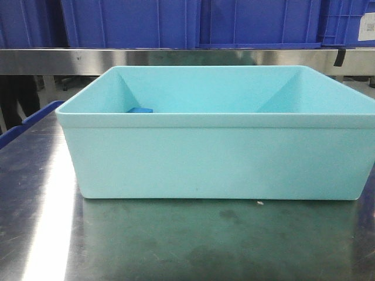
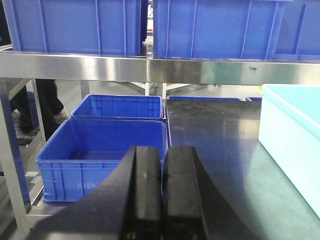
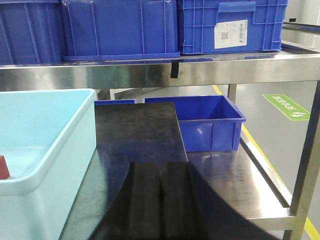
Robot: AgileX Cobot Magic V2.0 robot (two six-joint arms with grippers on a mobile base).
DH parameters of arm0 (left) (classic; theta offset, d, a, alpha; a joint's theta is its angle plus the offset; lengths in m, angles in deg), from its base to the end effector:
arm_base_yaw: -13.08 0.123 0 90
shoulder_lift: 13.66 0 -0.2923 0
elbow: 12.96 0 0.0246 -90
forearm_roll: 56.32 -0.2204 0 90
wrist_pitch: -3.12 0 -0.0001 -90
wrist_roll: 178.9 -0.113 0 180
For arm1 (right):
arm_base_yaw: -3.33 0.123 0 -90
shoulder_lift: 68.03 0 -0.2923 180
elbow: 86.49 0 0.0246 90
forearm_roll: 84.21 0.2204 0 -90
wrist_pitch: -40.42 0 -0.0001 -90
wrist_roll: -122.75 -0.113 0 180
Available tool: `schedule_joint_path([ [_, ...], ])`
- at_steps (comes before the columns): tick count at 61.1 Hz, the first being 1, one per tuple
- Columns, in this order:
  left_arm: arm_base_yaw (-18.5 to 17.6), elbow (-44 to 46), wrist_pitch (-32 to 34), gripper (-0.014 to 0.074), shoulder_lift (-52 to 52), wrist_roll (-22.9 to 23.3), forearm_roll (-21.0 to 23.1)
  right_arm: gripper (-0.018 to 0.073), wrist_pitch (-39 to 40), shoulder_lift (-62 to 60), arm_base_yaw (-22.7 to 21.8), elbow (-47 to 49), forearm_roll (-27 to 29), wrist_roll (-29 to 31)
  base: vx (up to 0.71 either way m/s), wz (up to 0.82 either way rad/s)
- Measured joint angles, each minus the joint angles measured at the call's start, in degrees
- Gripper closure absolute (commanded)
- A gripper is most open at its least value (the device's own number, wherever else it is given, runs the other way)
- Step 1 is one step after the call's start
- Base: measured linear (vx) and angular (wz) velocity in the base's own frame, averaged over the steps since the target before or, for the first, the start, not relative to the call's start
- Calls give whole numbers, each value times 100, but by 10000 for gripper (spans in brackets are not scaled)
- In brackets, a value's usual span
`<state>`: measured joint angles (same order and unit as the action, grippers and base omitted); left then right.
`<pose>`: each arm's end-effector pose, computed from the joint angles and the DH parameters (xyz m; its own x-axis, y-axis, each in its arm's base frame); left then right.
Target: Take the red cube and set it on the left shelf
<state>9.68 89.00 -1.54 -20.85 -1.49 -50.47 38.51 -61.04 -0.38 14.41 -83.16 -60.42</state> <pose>0.0405 -0.0034 0.2026 -0.0015 -0.0565 -0.9984 0.0676 0.9961 -0.0565 0.0409 -0.0026 0.2020 0.0395 0.0712 -0.9967 0.0614 0.9954 0.0735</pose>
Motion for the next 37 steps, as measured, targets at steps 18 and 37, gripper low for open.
schedule_joint_path([
  [18, 0, 0, 0, 495, 0, 0, 0, 506, 0, 0, 0, 0, 0, 0, 0, 0],
  [37, 0, 0, 0, 495, 0, 0, 0, 506, 0, 0, 0, 0, 0, 0, 0, 0],
])
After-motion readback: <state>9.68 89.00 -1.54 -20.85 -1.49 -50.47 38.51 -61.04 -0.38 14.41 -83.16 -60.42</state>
